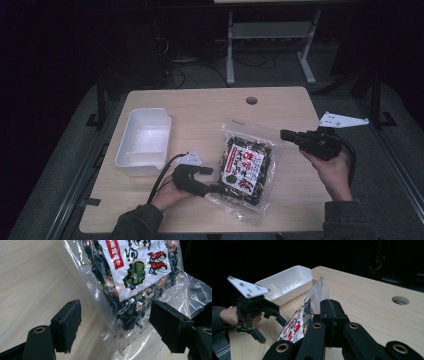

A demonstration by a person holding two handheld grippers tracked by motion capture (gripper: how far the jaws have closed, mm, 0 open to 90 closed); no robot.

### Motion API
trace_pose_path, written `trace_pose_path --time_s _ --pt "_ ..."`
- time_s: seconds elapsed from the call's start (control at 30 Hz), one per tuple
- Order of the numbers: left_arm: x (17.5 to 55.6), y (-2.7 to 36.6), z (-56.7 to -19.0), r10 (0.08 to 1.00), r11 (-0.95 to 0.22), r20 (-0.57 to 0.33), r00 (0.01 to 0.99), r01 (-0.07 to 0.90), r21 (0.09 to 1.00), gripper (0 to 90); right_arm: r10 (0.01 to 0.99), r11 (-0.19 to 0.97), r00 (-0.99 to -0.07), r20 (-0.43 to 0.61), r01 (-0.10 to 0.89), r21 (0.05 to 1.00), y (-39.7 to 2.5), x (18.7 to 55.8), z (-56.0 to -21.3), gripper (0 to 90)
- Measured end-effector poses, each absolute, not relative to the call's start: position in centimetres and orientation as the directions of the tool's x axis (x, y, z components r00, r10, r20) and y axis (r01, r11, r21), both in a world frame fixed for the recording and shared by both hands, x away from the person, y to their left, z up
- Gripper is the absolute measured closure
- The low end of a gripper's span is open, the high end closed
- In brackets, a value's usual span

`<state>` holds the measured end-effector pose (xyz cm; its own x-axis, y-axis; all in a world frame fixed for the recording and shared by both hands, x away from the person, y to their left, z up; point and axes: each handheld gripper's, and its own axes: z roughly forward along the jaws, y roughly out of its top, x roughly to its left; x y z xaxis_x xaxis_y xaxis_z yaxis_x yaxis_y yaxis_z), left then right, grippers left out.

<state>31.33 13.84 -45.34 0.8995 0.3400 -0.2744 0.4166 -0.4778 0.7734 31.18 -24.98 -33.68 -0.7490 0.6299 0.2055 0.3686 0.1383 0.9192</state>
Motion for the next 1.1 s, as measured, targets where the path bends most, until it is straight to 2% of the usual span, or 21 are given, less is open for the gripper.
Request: trace_pose_path --time_s 0.2,0.33,0.4,0.57,0.77,0.83,1.03,1.1 --pt "31.5 13.9 -45.5 0.318 -0.458 -0.310 0.896 0.432 0.777 25.3 0.582 0.139 -0.789 0.194 0.332 0.933 -23.6 30.6 -32.6 89.9" --pt "31.7 13.8 -45.5 0.309 -0.428 -0.320 0.896 0.431 0.794 30.1 0.562 0.138 -0.805 0.192 0.320 0.937 -22.9 30.5 -32.4 89.9" --pt "31.8 13.9 -45.6 0.301 -0.430 -0.331 0.894 0.437 0.790 35.0 0.556 0.131 -0.808 0.196 0.318 0.939 -22.8 30.4 -32.4 89.9" --pt "31.8 14.5 -45.2 0.280 -0.428 -0.353 0.893 0.446 0.787 55.0 0.548 0.105 -0.810 0.209 0.314 0.943 -22.6 30.3 -32.4 89.9" --pt "31.6 14.6 -44.9 0.262 -0.427 -0.344 0.902 0.428 0.797 68.1 0.533 0.083 -0.817 0.218 0.307 0.948 -22.6 30.1 -32.5 89.8" --pt "31.5 14.7 -44.7 0.262 -0.430 -0.334 0.905 0.419 0.800 71.4 0.537 0.074 -0.815 0.218 0.303 0.950 -22.7 30.1 -32.6 89.8" --pt "30.4 14.7 -43.9 0.255 -0.484 -0.227 0.940 0.327 0.811 73.2 0.528 0.047 -0.815 0.240 0.310 0.950 -23.2 29.9 -32.8 89.2" --pt "30.3 14.7 -43.9 0.253 -0.494 -0.208 0.945 0.311 0.812 73.8 0.524 0.038 -0.814 0.251 0.317 0.948 -23.3 30.0 -33.0 83.1"
